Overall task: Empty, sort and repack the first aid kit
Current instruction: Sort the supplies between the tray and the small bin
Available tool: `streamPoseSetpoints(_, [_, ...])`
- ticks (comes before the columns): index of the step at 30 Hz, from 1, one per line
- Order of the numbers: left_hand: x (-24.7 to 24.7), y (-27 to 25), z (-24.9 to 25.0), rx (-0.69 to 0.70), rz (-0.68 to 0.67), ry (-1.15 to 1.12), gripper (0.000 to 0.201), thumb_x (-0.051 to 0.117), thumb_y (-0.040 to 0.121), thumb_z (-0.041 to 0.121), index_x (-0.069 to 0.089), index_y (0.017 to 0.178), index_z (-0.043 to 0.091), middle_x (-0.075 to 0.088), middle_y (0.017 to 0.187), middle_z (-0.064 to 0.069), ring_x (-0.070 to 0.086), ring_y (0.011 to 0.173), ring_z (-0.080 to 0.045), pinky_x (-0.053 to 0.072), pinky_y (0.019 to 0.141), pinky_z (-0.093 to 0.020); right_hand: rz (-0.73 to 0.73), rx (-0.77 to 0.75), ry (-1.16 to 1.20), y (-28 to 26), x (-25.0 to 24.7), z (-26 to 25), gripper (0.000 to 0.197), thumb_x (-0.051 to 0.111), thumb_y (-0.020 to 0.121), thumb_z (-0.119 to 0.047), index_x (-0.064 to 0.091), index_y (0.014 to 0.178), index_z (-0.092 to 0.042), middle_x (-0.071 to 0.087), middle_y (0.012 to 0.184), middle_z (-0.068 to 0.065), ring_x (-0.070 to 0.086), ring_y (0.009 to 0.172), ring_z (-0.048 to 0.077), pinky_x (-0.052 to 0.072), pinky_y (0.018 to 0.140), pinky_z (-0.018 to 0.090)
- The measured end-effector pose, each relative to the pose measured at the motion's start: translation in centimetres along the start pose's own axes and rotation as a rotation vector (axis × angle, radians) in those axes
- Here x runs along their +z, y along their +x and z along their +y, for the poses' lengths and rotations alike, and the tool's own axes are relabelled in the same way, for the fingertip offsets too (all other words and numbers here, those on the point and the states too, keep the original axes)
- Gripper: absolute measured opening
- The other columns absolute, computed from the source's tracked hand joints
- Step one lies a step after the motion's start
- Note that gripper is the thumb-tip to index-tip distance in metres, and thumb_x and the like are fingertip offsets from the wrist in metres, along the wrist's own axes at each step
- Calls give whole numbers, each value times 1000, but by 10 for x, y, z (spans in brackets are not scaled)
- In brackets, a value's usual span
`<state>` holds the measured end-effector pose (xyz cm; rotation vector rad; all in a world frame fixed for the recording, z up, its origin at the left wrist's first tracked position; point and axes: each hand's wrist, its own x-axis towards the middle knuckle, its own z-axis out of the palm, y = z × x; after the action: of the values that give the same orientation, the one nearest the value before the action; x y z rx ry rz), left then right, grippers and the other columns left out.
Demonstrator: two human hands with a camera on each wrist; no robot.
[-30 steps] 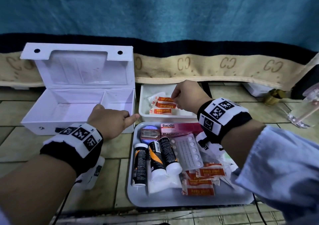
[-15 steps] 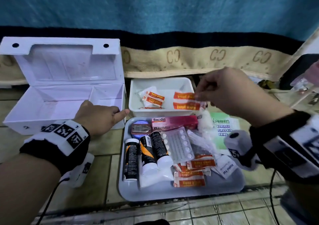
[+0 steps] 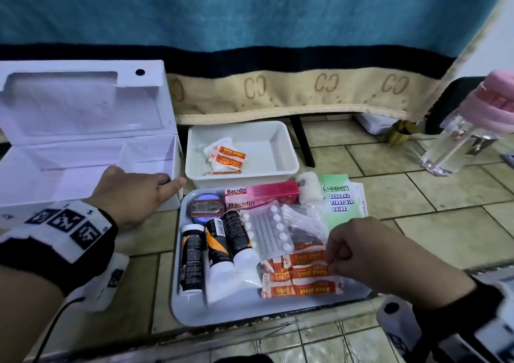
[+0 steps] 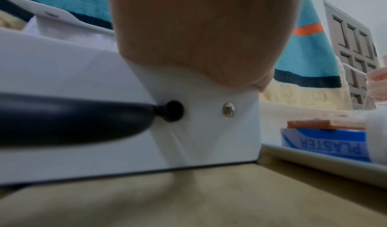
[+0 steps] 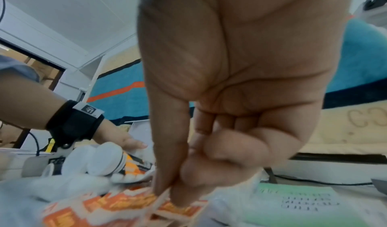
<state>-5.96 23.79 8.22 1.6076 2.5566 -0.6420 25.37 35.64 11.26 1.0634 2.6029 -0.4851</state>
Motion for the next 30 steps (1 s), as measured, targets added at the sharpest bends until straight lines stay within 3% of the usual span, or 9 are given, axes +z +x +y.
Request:
streamPoseSetpoints(5, [-2,-1,0,3,-39,32,40,12,102,37,23,139,47,34,68,21,43,78,-7,34,85,-29,92,15,-67,4,10,-11,22,61,80,-29,46,64,-32,63,84,-9,60,82,11,46,65,24])
streamPoseSetpoints(9, [0,0,-2,49,-38,45,45,10,102,32,10,145,45,49,96,19,42,80,-8,25,76,-30,86,62,-105,8,-8,-21,21,67,77,-40,51,67,-30,62,82,-9,61,82,12,45,64,25])
streamPoseSetpoints(12, [-1,1,-2,25,-35,-17,40,11,102,37,25,139,45,42,73,16,44,76,-9,25,78,-31,176,54,-49,22,-43,-31,24,69,75,-46,61,69,-24,63,75,-7,61,76,14,51,67,29])
streamPoseSetpoints(16, [-2,0,0,16,-31,-25,38,12,102,39,34,133,43,33,64,18,44,76,-10,27,80,-31,345,-133,-74,63,-77,-62,17,54,90,-34,66,86,-21,65,84,1,59,83,22,44,68,28])
streamPoseSetpoints(20, [-5,-3,0,22,-24,-3,36,15,103,37,34,133,42,28,64,20,50,82,-12,33,92,-33,183,-293,-205,107,-78,-96,28,42,95,-14,63,112,-21,63,113,2,57,105,22,42,79,26])
streamPoseSetpoints(23, [-4,-2,-1,60,-20,-17,45,7,99,39,24,142,39,54,92,15,53,88,-16,28,80,-34,-47,-334,-353,125,-68,-110,36,36,95,-6,59,122,-12,57,127,8,53,115,25,42,89,29])
streamPoseSetpoints(25, [0,1,-4,54,-32,-42,60,-1,91,51,32,139,36,60,103,8,52,82,-18,21,75,-35,-118,-308,-400,135,-61,-113,36,34,94,-6,58,121,-6,58,125,13,55,113,28,44,93,33])
streamPoseSetpoints(28, [4,4,-4,-13,1,-148,53,8,93,54,52,110,29,57,74,7,47,69,-17,22,79,-36,-147,-260,-325,149,-53,-111,34,36,93,-8,62,115,-4,61,120,14,57,110,29,45,94,35])
streamPoseSetpoints(30, [4,4,-3,-30,25,-167,46,11,94,54,49,94,29,50,62,8,47,66,-17,26,85,-36,-124,-241,-225,156,-53,-107,32,42,91,-13,67,109,-6,65,116,12,59,107,28,48,95,38])
